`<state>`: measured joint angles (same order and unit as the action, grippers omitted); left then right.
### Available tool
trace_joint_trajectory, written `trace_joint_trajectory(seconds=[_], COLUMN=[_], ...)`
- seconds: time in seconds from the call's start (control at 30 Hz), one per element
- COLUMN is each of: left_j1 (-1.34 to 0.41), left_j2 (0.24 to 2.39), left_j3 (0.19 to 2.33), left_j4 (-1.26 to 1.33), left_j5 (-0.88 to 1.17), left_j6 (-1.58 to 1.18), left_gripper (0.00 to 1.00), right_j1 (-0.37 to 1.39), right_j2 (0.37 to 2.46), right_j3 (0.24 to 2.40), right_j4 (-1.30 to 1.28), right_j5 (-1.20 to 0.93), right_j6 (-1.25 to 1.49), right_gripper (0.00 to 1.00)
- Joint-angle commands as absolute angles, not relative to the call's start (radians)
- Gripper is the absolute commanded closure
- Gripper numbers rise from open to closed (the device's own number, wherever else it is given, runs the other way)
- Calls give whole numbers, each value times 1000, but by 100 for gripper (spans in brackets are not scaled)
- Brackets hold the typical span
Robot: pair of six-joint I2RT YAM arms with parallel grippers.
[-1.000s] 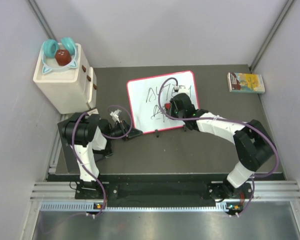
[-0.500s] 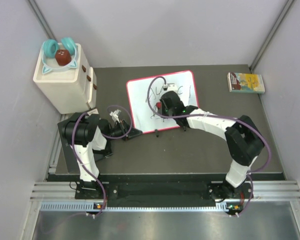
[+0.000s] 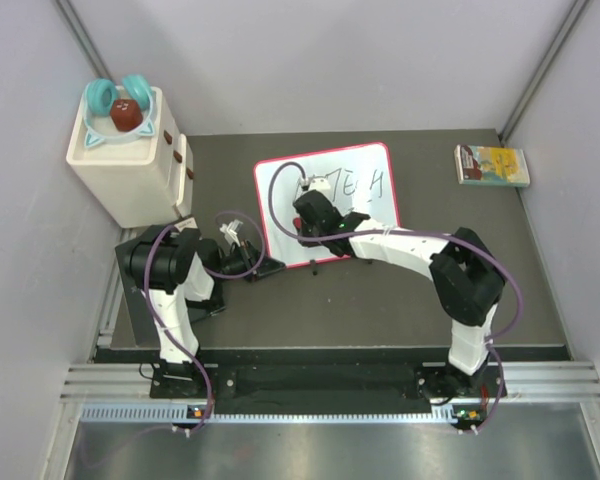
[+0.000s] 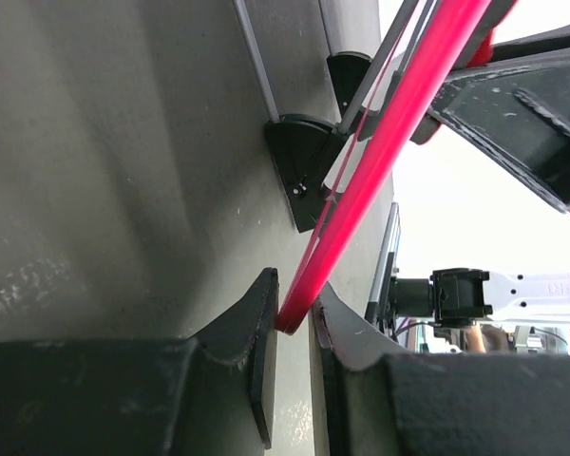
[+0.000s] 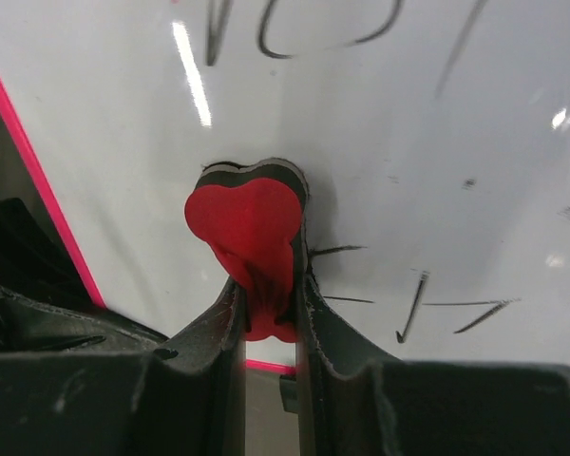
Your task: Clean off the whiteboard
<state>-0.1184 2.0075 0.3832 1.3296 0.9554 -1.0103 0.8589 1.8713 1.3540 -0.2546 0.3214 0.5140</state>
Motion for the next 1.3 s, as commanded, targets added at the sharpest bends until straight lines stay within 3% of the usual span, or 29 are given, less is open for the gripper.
trace_joint_trajectory(seconds=[0.0, 0.2, 0.4, 0.83, 1.03, 1.27], left_j1=[-115, -115, -114, -115, -115, -117], left_j2=[2008, 2011, 2010, 2010, 2011, 2014], left_j3=[374, 379, 377, 374, 374, 374], left_j4=[1697, 1697, 1697, 1697, 1697, 1697], left_j5=[951, 954, 953, 959, 960, 960], left_j6=[-1002, -1005, -1005, -1000, -999, -999], left_gripper=[100, 100, 100, 100, 100, 100], right_j1=[750, 689, 716, 949, 965, 895], right_j2=[1800, 1661, 1654, 1882, 1962, 1979], right_j3=[1211, 1007, 962, 1270, 1449, 1474], right_j4=[-355, -293, -196, -207, -259, -319], right_j5=[405, 463, 414, 405, 412, 454], right_j6=[604, 650, 638, 654, 618, 609], right_gripper=[100, 100, 100, 100, 100, 100])
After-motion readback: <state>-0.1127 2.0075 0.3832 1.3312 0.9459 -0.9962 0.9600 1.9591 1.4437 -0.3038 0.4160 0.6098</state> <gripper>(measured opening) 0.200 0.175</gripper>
